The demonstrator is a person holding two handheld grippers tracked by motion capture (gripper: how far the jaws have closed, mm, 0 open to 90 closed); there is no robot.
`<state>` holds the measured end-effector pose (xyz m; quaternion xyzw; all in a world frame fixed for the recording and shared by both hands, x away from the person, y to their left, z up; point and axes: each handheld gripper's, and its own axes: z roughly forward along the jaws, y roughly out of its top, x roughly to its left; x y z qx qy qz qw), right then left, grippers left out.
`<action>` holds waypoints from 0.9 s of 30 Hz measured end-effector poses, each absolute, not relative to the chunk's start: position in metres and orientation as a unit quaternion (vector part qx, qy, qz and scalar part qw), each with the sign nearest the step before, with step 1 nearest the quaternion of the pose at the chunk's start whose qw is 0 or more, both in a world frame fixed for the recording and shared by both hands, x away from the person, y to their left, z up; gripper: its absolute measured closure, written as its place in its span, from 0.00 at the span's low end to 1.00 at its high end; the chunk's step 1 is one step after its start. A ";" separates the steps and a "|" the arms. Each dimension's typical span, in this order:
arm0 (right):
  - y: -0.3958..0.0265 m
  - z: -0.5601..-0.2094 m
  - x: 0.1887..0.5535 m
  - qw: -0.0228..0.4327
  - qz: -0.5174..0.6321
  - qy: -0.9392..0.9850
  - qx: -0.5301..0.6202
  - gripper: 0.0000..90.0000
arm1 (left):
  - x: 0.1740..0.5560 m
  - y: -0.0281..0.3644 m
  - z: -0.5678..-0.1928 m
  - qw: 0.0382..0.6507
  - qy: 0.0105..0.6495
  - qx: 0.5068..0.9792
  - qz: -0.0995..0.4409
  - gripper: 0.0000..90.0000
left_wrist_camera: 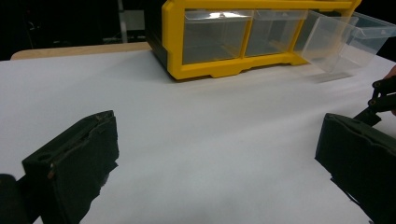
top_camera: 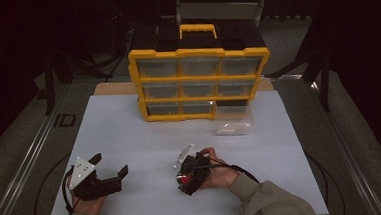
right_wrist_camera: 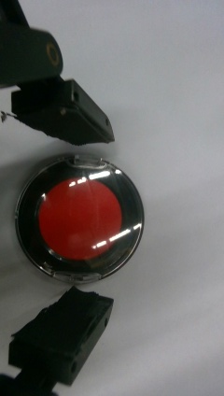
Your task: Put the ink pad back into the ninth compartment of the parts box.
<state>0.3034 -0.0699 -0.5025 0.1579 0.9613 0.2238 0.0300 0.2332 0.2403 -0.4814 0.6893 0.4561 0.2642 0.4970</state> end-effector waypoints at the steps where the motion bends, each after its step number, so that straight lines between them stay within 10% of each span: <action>1: -0.070 -0.503 0.304 0.029 0.222 0.961 0.160 0.22 | 0.233 0.240 -0.481 0.497 0.456 0.689 0.264 0.00; 27: -0.072 -0.501 0.304 0.028 0.208 0.963 0.168 0.33 | 0.232 0.241 -0.481 0.496 0.458 0.689 0.266 0.00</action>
